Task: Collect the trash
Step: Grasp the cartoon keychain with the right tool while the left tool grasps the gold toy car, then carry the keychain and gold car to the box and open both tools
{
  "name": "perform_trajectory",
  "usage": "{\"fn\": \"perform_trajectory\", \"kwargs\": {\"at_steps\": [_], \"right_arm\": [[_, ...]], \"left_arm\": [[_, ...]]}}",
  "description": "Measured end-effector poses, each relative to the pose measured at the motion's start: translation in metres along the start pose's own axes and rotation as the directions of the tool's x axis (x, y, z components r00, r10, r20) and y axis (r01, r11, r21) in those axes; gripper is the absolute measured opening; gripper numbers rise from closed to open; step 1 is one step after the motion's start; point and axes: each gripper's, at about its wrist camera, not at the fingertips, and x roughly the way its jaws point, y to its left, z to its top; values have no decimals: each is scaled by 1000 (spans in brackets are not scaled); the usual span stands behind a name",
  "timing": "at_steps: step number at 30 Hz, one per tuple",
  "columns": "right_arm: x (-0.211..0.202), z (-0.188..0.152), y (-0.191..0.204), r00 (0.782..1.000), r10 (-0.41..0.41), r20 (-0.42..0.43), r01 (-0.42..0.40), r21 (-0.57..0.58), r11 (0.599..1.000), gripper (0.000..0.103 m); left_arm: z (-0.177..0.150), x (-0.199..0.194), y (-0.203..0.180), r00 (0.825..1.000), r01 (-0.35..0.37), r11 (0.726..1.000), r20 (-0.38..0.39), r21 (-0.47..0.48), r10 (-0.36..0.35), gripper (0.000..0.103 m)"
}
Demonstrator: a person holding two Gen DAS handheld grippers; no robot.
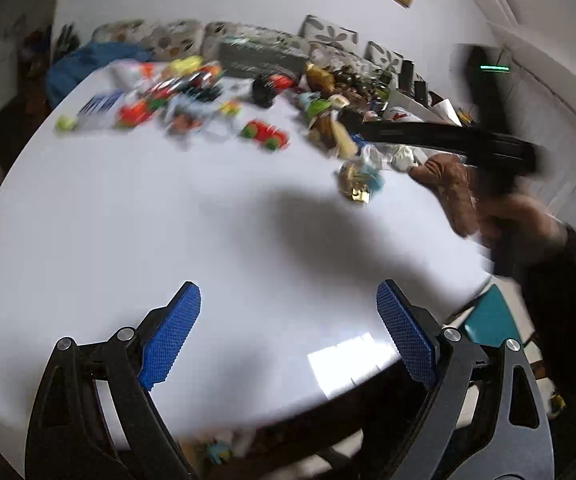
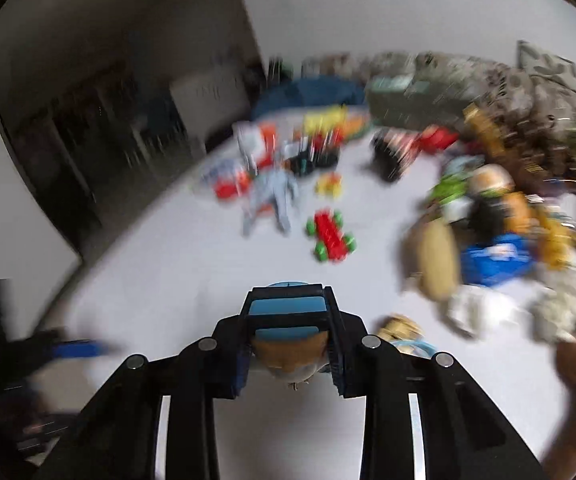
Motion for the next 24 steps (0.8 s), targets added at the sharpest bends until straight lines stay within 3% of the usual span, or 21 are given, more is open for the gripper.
{"fn": "perform_trajectory", "kwargs": {"at_steps": [3, 6, 10, 12, 13, 14, 15, 18, 22, 24], "right_arm": [[-85, -11, -9, 991, -35, 125, 32, 28, 999, 31], [-149, -29, -26, 977, -81, 197, 72, 53, 996, 31], [-184, -52, -56, 966, -138, 218, 114, 121, 986, 31], [-190, -70, -69, 966, -152, 211, 118, 163, 980, 32], [-191, -75, -73, 965, -156, 210, 119, 176, 977, 32], [-190, -81, -80, 965, -158, 211, 116, 197, 974, 32], [-189, -85, -84, 966, -153, 210, 108, 209, 972, 32], [-178, -97, -92, 972, -117, 204, 68, 235, 970, 32], [-166, -103, -70, 981, -9, 195, -27, 180, 983, 32], [-164, -104, -53, 979, 58, 195, -88, 147, 985, 32]], "left_arm": [[33, 45, -25, 1000, -1, 998, -24, 68, 3, 88], [63, 99, -57, 998, 22, 992, -67, 121, -14, 88], [87, 168, -84, 983, -45, 990, -168, 136, 68, 88], [89, 195, -83, 966, -82, 991, -237, 106, 105, 75], [89, 199, -87, 964, -142, 981, -207, 135, 168, 59], [89, 201, -94, 956, -191, 965, -186, 182, 225, 39], [89, 199, -96, 960, -179, 966, -182, 189, 213, 28], [83, 179, -89, 967, -144, 980, -189, 136, 169, 28], [51, 108, -89, 985, -112, 981, -112, 156, 130, 28], [24, 54, -92, 993, -79, 981, -77, 179, 94, 28]]}}
